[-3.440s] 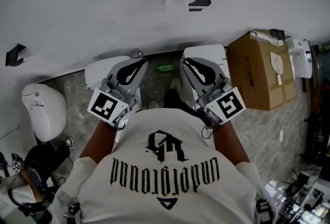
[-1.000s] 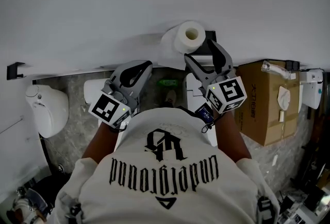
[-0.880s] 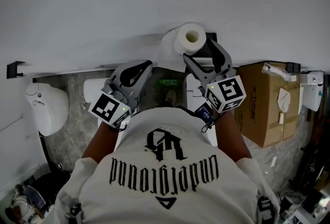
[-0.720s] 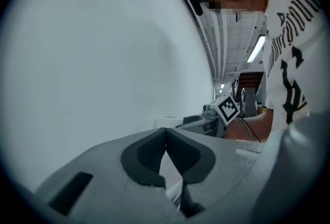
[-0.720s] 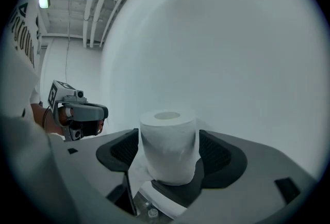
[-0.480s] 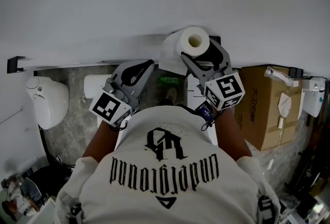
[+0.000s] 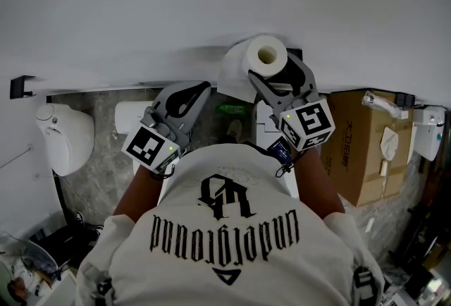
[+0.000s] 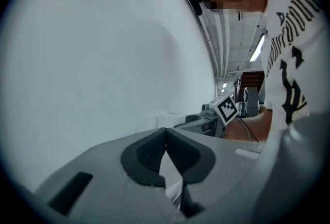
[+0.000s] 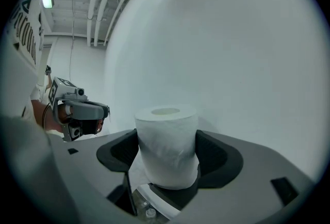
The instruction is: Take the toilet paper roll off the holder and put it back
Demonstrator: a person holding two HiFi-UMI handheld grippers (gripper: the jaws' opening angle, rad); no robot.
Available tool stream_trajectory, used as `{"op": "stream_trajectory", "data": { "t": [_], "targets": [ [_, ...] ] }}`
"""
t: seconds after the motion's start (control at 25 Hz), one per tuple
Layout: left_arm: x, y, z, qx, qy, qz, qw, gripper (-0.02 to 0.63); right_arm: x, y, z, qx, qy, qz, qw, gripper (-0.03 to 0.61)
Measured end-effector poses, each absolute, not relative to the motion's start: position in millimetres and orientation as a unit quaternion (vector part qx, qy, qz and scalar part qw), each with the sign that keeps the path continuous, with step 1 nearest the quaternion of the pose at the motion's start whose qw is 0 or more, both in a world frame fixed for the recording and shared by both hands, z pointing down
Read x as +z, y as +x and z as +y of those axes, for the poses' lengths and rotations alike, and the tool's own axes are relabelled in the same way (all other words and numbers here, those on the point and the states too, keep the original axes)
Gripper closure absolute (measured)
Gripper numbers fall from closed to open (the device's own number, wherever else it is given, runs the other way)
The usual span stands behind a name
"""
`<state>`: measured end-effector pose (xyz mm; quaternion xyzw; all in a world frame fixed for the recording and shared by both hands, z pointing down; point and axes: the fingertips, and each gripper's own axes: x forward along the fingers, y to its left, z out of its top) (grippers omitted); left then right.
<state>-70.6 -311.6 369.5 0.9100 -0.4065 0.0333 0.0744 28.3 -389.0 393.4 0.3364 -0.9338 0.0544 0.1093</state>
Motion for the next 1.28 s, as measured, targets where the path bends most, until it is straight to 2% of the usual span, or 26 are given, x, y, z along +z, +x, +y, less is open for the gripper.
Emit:
{"op": "stream_trajectory", "data": {
  "t": [0.56, 1.28],
  "targets": [
    [360.4, -89.1, -279.2, 0.024, 0.915, -0.399, 0.057, 0.600, 362.2, 23.2, -356.4, 0.011, 0.363, -0.928, 0.087, 0.258],
    [342.0, -136.1, -163.5, 0.007, 0.930, -0.367, 0.026, 0.600, 331.0, -11.3, -228.7, -0.024, 0.399, -0.914, 0.073, 0.258]
  ]
}}
